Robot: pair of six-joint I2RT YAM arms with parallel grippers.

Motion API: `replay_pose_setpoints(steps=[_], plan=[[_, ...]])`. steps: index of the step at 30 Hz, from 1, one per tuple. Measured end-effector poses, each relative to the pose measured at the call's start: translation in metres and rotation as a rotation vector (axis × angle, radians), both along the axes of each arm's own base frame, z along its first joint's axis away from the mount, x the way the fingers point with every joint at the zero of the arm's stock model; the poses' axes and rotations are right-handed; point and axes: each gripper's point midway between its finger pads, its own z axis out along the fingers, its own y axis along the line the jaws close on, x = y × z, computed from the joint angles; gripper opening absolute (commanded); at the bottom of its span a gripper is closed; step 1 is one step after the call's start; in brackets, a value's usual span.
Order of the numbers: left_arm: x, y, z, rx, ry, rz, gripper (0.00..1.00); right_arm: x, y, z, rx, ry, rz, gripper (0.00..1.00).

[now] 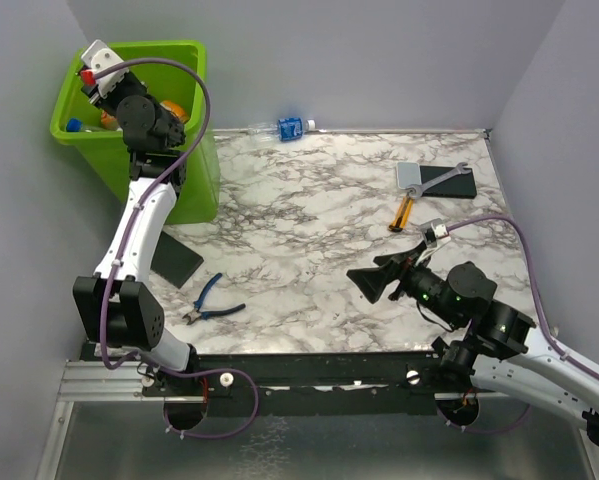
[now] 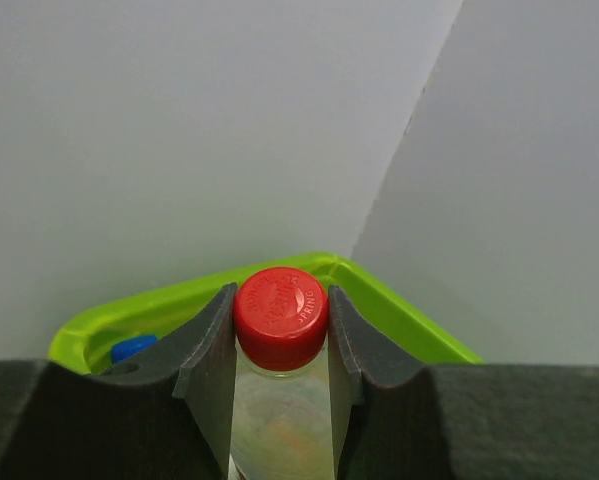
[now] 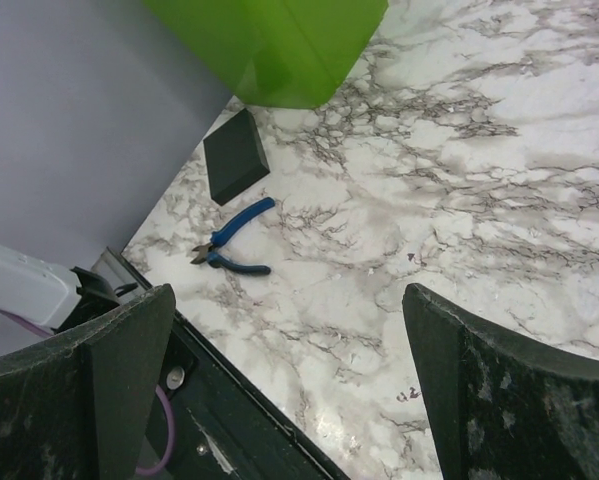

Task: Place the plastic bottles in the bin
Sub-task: Place the plastic bottle in the trash bin.

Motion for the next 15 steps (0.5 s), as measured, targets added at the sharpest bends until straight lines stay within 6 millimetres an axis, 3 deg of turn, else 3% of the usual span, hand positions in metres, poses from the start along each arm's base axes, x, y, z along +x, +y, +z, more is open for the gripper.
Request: replay_pose_setpoints(steps=[7, 15], plan=[[0.015, -0.002, -0.017, -0.037, -0.015, -0.023, 0.62, 0.005, -0.004, -0.003, -0.02, -0.004, -0.032, 1.0], [0.019, -0.006, -0.019, -0.041, -0.006, -0.046, 0.93, 0.011, -0.004, -0.013, -0.067, -0.002, -0.055, 1.0]])
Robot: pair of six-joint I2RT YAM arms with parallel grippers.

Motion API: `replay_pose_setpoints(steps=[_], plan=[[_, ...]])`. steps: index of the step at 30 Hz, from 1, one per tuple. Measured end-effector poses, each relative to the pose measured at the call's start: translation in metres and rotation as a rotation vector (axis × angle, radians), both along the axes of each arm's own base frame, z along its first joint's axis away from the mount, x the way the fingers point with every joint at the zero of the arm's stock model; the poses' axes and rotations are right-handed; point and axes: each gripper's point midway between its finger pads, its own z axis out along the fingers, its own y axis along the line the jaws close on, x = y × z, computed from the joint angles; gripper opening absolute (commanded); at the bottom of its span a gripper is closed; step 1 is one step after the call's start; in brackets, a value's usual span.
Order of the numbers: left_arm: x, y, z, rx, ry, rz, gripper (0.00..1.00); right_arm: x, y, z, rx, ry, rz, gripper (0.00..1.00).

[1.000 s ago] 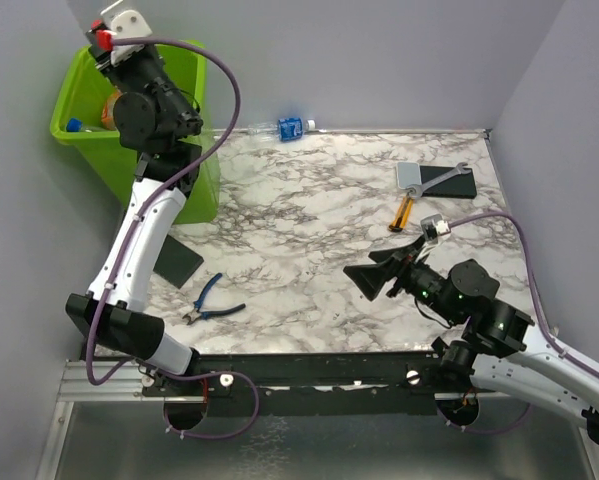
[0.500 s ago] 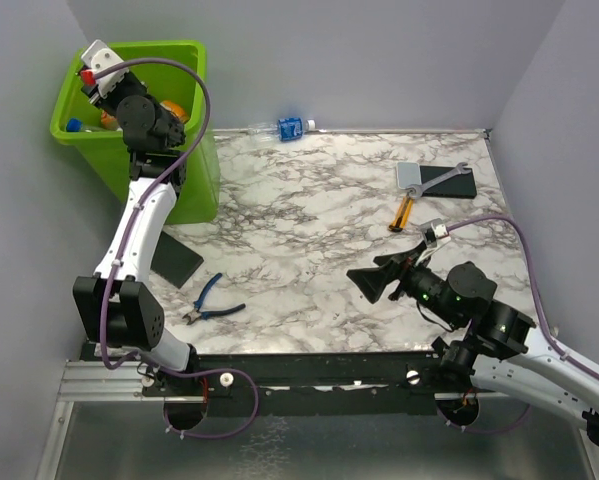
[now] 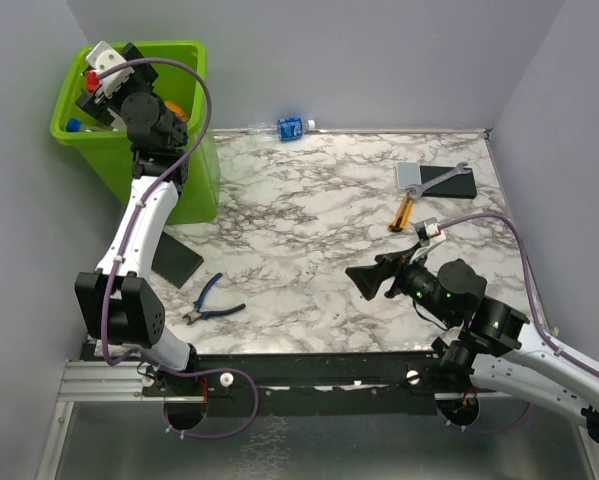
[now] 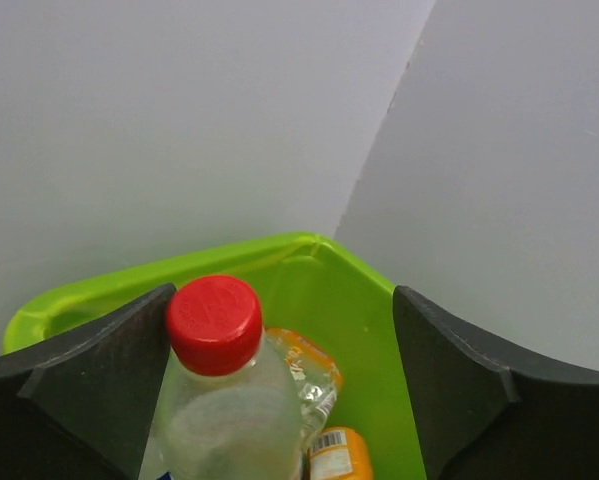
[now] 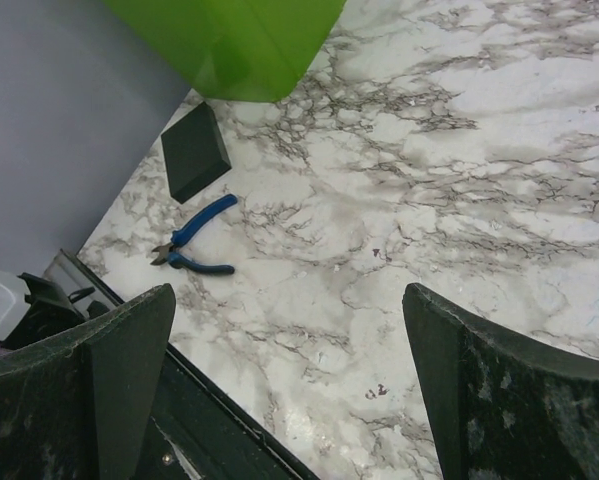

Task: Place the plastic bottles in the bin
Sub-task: Place the plastic bottle in the trash bin.

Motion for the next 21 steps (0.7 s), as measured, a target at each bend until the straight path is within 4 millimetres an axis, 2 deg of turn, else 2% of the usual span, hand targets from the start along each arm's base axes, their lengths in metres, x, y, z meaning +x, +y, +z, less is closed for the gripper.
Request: replay_pose_setpoints(steps=[1, 4, 6, 9, 10, 14, 17, 18, 21], plan=[[0.001, -0.004, 0.0, 0.001, 0.003, -0.012, 0.98, 0.0, 0.0, -0.001, -0.003, 0.0, -0.001, 1.0], [0.003, -0.018, 0.008, 0.007, -0.005, -0.057, 0.99, 0.001, 0.0, -0.002, -0.008, 0.002, -0.002, 1.0], [0.003, -0.04, 0.018, 0.011, -0.023, -0.115, 0.99, 0.001, 0.0, -0.002, -0.009, 0.001, -0.004, 1.0], [-0.002, -0.084, 0.039, 0.022, -0.061, -0.233, 0.99, 0.002, -0.001, -0.002, -0.011, -0.001, -0.008, 1.0], [-0.006, -0.105, 0.047, 0.028, -0.073, -0.287, 0.99, 0.002, -0.001, -0.002, -0.012, -0.001, -0.01, 1.0], [-0.019, -0.174, 0.063, 0.065, -0.087, -0.473, 0.99, 0.003, -0.003, -0.003, -0.018, 0.001, -0.022, 1.0], [-0.024, -0.218, 0.062, 0.105, -0.06, -0.594, 0.99, 0.005, -0.003, -0.006, -0.027, 0.006, -0.031, 1.0], [-0.027, -0.238, 0.058, 0.128, -0.035, -0.646, 0.99, 0.005, -0.004, -0.007, -0.031, 0.008, -0.035, 1.0], [-0.033, -0.278, 0.045, 0.183, 0.024, -0.755, 0.99, 0.008, -0.005, -0.011, -0.043, 0.015, -0.055, 1.0]])
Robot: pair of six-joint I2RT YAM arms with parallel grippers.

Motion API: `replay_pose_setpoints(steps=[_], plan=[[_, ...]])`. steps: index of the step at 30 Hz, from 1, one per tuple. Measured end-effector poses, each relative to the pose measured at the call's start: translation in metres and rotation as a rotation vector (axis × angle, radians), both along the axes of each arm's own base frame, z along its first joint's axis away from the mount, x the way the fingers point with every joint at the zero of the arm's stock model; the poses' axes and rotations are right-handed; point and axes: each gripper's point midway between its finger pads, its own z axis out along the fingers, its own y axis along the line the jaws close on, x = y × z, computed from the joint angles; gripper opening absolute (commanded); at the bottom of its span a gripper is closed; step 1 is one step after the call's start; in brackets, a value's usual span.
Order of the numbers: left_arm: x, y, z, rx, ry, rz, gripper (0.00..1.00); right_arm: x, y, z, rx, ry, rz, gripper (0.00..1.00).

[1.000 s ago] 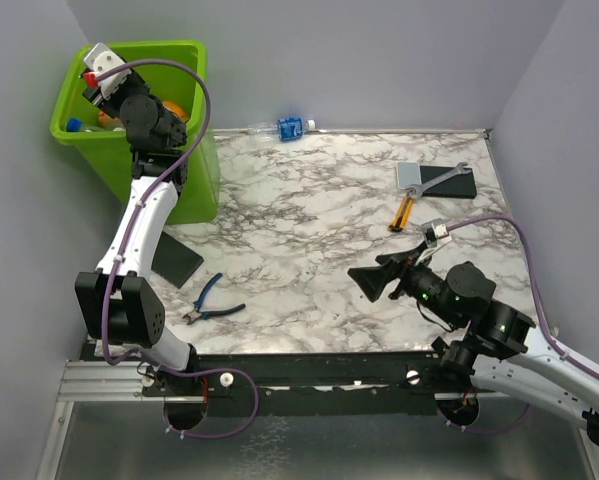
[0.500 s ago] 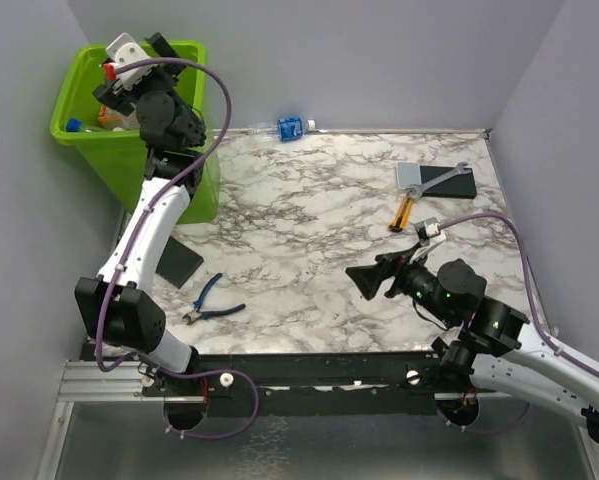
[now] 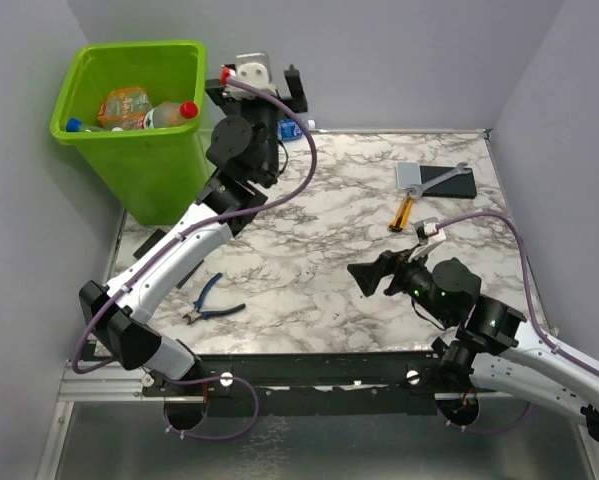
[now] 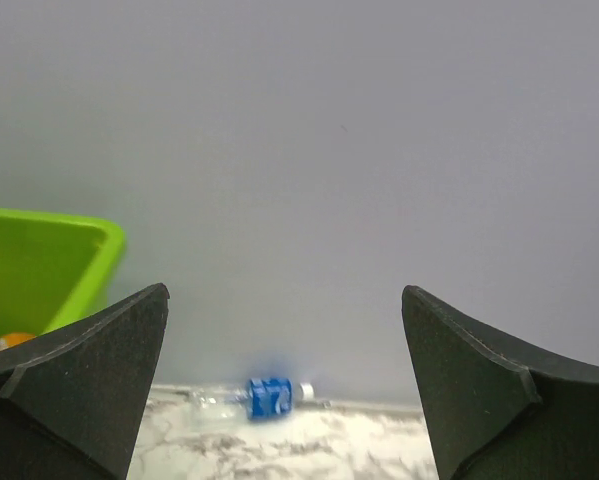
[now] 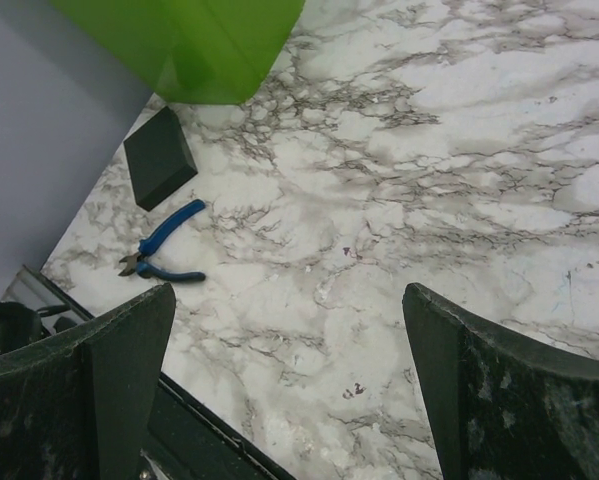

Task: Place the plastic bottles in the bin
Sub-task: Place the plastic bottle in the trash bin.

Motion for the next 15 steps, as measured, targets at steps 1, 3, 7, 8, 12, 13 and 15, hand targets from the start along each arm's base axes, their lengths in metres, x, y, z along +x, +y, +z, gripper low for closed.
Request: replay_pose_setpoints(steps=[1, 3, 7, 8, 12, 13, 15], plan=[[-0.004, -0.016, -0.008, 0.031, 0.018, -0.046, 0.99, 0.002, -0.001, -0.001, -0.003, 0.0, -0.011, 1.0], [-0.012, -0.041, -0.029, 0.087, 0.058, -0.133, 0.99, 0.005, -0.004, -0.002, -0.01, 0.0, -0.037, 1.0], [-0.03, -0.08, -0.08, 0.167, 0.147, -0.309, 0.99, 0.015, -0.009, -0.008, -0.034, 0.006, -0.1, 1.0], [-0.033, -0.084, -0.093, 0.173, 0.174, -0.341, 0.99, 0.017, -0.009, -0.01, -0.041, 0.009, -0.115, 1.0], [-0.048, -0.089, -0.151, 0.176, 0.297, -0.431, 0.99, 0.03, -0.005, -0.019, -0.085, 0.044, -0.172, 1.0], [-0.052, -0.087, -0.165, 0.175, 0.328, -0.442, 0.99, 0.033, -0.001, -0.023, -0.099, 0.057, -0.178, 1.0], [-0.062, -0.083, -0.189, 0.16, 0.374, -0.464, 0.99, 0.039, 0.006, -0.031, -0.128, 0.08, -0.185, 1.0]])
